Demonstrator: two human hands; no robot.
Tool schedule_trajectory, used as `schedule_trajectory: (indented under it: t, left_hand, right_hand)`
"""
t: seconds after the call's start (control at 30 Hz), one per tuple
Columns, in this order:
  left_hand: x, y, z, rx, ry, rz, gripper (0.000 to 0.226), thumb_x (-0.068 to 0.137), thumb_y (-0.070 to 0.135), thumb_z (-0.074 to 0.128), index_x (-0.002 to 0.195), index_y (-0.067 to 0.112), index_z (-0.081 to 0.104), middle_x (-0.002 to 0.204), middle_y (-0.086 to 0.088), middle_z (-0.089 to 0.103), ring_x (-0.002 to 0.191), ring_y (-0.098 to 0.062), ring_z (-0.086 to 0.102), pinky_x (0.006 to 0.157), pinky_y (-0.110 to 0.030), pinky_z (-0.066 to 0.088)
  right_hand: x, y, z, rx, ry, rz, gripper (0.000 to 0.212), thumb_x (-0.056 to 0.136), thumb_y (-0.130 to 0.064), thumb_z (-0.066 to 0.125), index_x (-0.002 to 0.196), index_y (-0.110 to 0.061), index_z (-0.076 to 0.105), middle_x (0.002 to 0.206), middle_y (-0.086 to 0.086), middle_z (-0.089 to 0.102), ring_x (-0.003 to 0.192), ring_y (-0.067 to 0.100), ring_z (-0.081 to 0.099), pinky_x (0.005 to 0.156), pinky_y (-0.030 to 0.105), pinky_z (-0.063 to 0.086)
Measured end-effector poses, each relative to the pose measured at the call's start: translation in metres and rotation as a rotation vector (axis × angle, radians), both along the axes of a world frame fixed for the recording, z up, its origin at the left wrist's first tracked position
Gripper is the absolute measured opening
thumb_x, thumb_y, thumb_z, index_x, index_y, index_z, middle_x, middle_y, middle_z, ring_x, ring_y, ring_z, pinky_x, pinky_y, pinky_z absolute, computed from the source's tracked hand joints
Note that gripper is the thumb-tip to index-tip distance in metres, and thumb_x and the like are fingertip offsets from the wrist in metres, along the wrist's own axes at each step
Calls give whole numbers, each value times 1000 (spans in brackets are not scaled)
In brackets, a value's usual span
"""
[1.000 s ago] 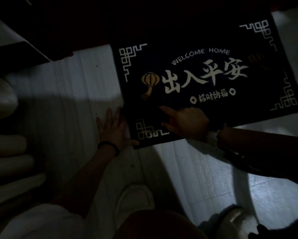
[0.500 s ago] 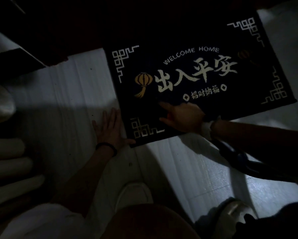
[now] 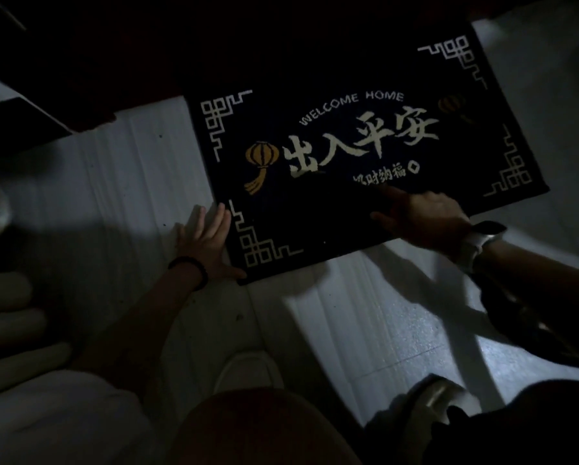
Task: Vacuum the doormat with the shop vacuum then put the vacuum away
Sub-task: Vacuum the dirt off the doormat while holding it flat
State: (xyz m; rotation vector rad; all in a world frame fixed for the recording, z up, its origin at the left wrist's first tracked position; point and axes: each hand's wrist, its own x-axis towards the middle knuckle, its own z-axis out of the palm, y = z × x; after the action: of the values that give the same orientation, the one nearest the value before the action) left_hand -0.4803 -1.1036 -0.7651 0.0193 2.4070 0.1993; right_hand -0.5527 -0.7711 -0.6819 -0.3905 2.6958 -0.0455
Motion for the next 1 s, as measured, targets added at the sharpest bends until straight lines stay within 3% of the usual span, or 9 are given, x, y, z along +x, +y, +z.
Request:
schedule_trajectory:
  t: [0.17,0.3,0.4,0.47,0.57,0.67,0.73,0.87,1.0]
  left_hand:
    - [-2,2,2,-23,-38,-14,124,67,64,66,146,19,-17,152,6,-28,141,-25,-24,111,-58,-7]
    - [-9,5,9,-108,-58,-43,117,71,63,63,147,19,-14,154,5,-24,141,-23,-23,113,-58,-7]
    - [-16,18,14,-253,-63,-157,110,77,61,59,148,11,-10,155,-4,-19,142,-24,-23,112,-58,-8]
    - [-17,23,14,-292,-44,-267,106,81,57,57,147,7,-9,154,-10,-21,141,-26,-23,113,-56,-9]
    - [-22,19,11,-242,-53,-298,113,78,60,60,146,12,-17,153,-10,-26,141,-27,-23,113,-51,-13]
    - [-31,22,13,-168,-99,-328,114,77,50,67,145,23,-21,152,-9,-29,141,-28,-23,114,-48,-9]
    - [-36,28,15,-116,-141,-334,112,79,39,70,145,24,-19,151,-8,-31,141,-28,-24,117,-46,-3]
    - [-35,31,16,-110,-138,-306,114,77,34,72,145,24,-18,152,-8,-29,141,-28,-23,117,-44,-2]
    - [-37,33,15,-107,-119,-307,116,76,34,74,146,22,-18,152,-10,-28,141,-29,-22,117,-42,-5]
  right_hand:
    - [75,-41,-10,-148,-135,264,60,95,-50,34,147,-27,16,112,10,63,98,27,62,77,32,45]
    - [73,-38,-7,-103,-173,295,61,95,-51,33,148,-28,13,119,8,61,103,26,60,80,30,43]
    - [55,-5,-5,-71,-92,170,60,93,-52,35,147,-31,16,128,10,55,110,30,57,85,34,45]
    - [52,16,-6,-68,-60,25,59,92,-54,36,145,-34,19,121,13,60,102,33,60,78,36,46]
    - [52,38,-5,-63,16,-216,57,92,-52,39,144,-33,25,105,15,67,92,36,62,66,35,43]
    - [47,49,-4,-97,24,-538,51,92,-47,44,140,-32,33,109,15,65,95,40,60,71,40,45]
    - [52,42,-3,-108,-19,-614,49,92,-48,43,138,-34,36,108,14,65,94,38,61,71,39,46]
    - [94,-9,4,-175,-191,-330,53,94,-52,33,143,-37,21,85,8,65,69,26,61,63,32,49]
    - [130,-33,10,-152,-306,-140,57,95,-50,34,146,-30,18,82,7,62,73,24,61,64,28,42]
